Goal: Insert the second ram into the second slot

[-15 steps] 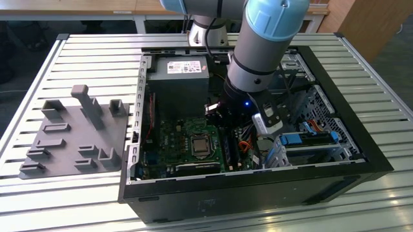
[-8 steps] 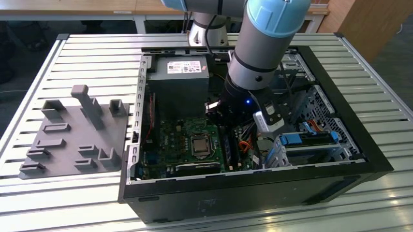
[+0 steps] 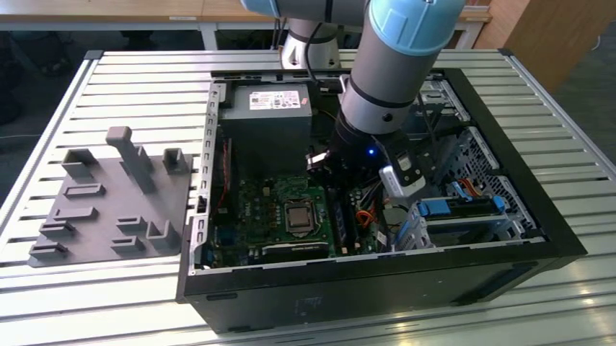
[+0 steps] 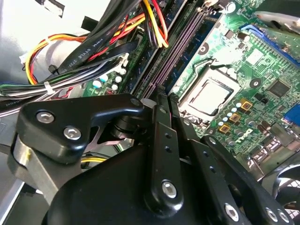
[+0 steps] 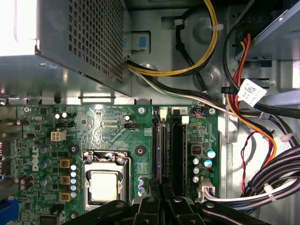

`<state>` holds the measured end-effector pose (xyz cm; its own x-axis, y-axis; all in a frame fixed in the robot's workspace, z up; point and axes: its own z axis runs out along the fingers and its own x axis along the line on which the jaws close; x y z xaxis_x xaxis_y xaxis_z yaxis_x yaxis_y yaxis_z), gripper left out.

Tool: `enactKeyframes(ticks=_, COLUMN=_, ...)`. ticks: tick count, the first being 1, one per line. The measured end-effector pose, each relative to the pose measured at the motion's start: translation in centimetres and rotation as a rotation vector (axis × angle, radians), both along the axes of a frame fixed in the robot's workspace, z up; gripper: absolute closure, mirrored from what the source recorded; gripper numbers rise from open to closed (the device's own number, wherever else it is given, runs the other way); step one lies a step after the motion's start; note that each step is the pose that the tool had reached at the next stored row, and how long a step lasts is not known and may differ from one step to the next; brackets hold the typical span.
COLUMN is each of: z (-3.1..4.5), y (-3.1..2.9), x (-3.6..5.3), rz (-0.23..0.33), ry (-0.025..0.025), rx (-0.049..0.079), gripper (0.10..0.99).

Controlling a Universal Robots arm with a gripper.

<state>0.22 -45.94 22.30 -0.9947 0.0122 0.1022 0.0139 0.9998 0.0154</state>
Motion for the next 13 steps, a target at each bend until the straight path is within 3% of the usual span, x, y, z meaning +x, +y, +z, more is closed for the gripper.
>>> enactKeyframes(ticks=13, z=-0.11, y=0.0, x=0.27, rz=0.005, ry=0.0011, rx=0.0, gripper=0.949)
